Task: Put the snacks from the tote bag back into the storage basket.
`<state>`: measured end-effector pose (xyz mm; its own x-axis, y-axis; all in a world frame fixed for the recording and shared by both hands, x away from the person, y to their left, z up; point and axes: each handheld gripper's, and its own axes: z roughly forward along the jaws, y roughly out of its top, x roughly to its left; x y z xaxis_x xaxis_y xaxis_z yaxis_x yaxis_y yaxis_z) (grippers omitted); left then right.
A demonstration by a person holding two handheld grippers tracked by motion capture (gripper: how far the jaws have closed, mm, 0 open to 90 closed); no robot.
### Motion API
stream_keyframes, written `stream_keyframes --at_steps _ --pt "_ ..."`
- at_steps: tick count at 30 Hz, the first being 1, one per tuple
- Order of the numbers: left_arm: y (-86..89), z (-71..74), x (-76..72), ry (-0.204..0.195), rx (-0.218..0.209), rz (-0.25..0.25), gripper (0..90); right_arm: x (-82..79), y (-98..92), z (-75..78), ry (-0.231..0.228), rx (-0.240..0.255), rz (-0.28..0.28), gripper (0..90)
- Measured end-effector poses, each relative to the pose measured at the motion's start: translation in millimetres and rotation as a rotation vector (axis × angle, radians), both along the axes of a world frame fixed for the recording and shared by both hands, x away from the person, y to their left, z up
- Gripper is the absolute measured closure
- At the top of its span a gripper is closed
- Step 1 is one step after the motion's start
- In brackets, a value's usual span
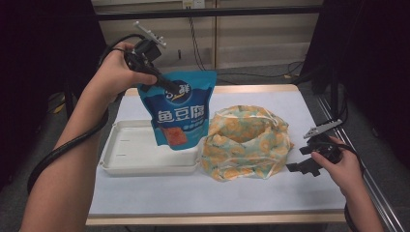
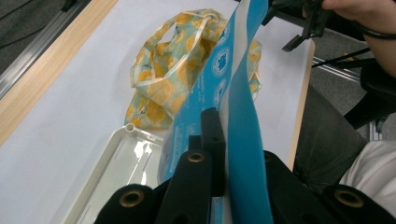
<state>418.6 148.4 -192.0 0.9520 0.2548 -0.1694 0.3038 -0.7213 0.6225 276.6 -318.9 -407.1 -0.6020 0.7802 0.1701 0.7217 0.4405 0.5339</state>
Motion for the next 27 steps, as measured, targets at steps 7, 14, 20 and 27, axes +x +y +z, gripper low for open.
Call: stream_keyframes --at_steps 7,14,20,27 --pt "12.9 -17.9 -1.3 0.048 -0.006 0.014 90.0 0.8 3.9 -0.4 0.001 0.011 0.023 8.2" --pt "19.1 -34.3 3.8 0.062 0.005 0.005 90.0 -0.1 2.2 1.0 -0.006 0.010 0.017 8.2" --pt "22.2 -43.7 5.7 0.079 0.001 0.007 90.0 0.2 1.9 0.0 -0.002 0.012 0.014 8.2" --pt "25.0 -55.7 6.1 0.097 0.005 -0.011 90.0 0.0 1.8 -0.2 0.003 0.006 0.009 8.2"
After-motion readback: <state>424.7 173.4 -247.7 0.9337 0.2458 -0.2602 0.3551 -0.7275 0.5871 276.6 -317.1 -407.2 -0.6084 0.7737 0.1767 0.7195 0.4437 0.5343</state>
